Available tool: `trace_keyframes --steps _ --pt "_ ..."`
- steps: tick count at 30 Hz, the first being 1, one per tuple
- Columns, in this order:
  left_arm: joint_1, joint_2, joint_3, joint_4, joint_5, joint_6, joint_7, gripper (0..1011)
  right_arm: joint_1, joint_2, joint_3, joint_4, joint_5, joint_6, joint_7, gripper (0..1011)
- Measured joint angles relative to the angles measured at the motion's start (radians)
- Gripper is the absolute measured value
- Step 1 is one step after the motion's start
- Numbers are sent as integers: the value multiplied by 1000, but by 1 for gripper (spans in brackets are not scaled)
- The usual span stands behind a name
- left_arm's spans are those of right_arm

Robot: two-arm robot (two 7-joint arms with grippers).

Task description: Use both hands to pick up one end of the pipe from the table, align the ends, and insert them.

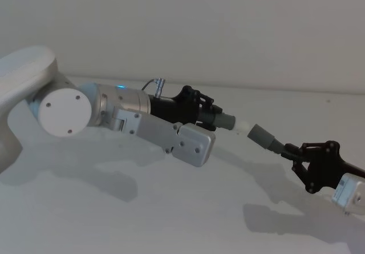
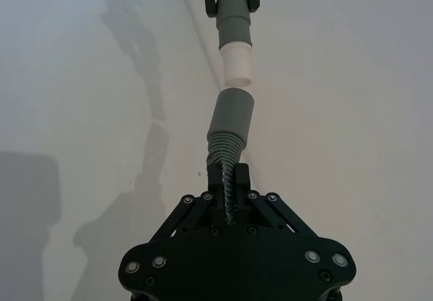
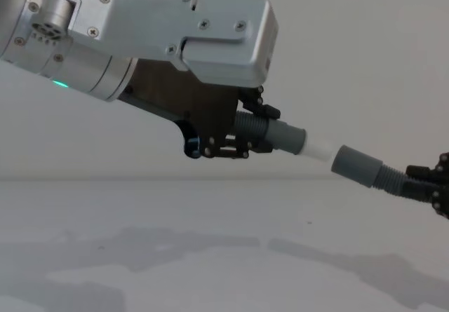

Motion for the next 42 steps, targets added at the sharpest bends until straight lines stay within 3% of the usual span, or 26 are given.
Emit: trace_keyframes --steps 26,42 --pt "0 0 0 0 0 0 0 342 -6 3 2 -20 25 -18 18 85" --pt "0 0 0 0 0 0 0 342 9 -4 -6 -27 28 26 21 85"
